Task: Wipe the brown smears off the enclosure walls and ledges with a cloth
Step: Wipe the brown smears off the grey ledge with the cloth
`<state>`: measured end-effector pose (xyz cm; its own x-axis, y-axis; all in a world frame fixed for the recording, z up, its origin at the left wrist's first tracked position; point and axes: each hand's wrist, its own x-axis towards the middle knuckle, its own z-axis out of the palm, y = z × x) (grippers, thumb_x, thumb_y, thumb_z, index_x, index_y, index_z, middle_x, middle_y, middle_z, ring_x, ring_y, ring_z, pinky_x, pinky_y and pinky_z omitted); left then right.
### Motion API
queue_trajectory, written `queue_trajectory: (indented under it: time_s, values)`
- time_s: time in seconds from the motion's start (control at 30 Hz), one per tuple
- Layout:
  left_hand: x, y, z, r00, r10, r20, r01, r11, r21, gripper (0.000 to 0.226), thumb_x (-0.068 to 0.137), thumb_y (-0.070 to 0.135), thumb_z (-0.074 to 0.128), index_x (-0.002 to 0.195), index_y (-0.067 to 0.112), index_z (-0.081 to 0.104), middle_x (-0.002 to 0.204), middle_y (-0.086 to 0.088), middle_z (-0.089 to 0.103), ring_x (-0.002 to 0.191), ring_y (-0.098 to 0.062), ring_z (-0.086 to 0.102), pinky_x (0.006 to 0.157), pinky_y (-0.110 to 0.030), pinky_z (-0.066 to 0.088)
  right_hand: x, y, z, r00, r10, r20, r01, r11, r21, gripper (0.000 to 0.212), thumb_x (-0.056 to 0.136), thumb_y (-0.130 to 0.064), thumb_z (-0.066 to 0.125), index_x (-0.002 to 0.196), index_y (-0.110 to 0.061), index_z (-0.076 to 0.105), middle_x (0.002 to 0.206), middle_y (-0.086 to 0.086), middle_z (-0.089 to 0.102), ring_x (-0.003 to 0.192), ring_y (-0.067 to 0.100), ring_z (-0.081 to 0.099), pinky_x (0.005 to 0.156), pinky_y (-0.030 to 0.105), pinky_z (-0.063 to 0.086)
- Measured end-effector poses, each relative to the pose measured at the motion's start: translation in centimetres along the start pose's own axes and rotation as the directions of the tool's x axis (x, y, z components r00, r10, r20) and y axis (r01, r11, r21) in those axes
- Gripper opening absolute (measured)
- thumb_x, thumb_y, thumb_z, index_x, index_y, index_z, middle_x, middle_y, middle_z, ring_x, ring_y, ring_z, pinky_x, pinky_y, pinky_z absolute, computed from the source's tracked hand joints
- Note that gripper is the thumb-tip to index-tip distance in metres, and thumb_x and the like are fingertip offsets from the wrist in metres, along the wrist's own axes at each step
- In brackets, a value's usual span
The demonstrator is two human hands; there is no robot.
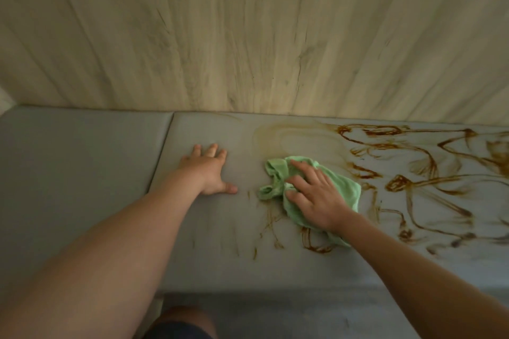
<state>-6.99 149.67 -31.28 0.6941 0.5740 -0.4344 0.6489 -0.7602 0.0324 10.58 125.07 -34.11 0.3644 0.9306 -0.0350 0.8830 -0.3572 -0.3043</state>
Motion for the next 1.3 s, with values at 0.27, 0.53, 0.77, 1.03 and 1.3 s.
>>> queue_trajectory:
  time_s: [0.27,0.53,0.77,1.03,1.3]
  values:
    - [-0.3,0.9,0.2,0.998,-0.069,0.002,0.069,0.998,-0.014,0.117,0.083,0.078,0.062,0.165,0.027,-0.004,0.173,0.003,-0.014,0.158,-0.039,-0.008,0.125,-0.058,0.008,-4.4,-8.7,3.3,0.92,-0.352,0.174,0.375,0.919,-0.121,0.054,0.107,-0.058,0.013,0.156,-0.049,0.032,0.171,-0.008,0.021,0.16,0.023,0.003,0.127,0.048,-0.006]
    - [-0.5,3.1,-0.6,0.987,-0.157,-0.027,0.158,0.986,0.058,0.118,0.076,0.072,0.073,0.164,0.02,0.014,0.17,0.0,0.01,0.154,-0.036,0.019,0.12,-0.054,0.028,-5.6,0.2,0.0,0.992,0.092,0.09,-0.07,0.971,-0.227,0.053,0.101,-0.07,0.011,0.154,-0.065,0.006,0.174,-0.008,0.007,0.16,0.023,-0.003,0.128,0.053,-0.001]
    - [-1.6,10.8,-2.8,0.993,-0.112,0.025,0.107,0.985,0.138,0.069,0.086,0.02,0.058,0.152,0.015,0.039,0.162,-0.007,0.018,0.148,-0.044,0.026,0.112,-0.064,0.039,-9.6,-1.0,1.2,0.971,-0.2,0.128,0.225,0.95,-0.218,0.053,0.105,-0.065,0.022,0.158,-0.057,0.019,0.173,-0.004,0.015,0.16,0.028,0.005,0.127,0.055,0.001]
    - [1.1,21.4,-2.4,0.977,0.19,0.095,-0.2,0.973,0.112,0.122,0.074,0.08,0.071,0.165,0.034,0.005,0.172,-0.012,-0.003,0.155,-0.046,0.012,0.126,-0.05,0.02,-13.2,15.7,-5.2,0.863,0.505,-0.005,-0.499,0.852,-0.157,0.057,0.099,-0.074,0.012,0.154,-0.065,-0.001,0.173,-0.011,-0.001,0.159,0.021,-0.009,0.125,0.059,-0.005]
    - [2.4,21.7,0.0,0.976,0.131,0.174,-0.144,0.988,0.062,0.124,0.075,0.076,0.072,0.16,0.045,-0.011,0.17,-0.001,-0.022,0.152,-0.053,-0.012,0.115,-0.075,0.023,-1.6,12.1,-4.6,0.848,0.53,-0.003,-0.53,0.847,0.03,0.064,0.103,-0.065,0.004,0.163,-0.043,0.002,0.174,-0.003,0.002,0.159,0.029,-0.009,0.125,0.06,-0.009]
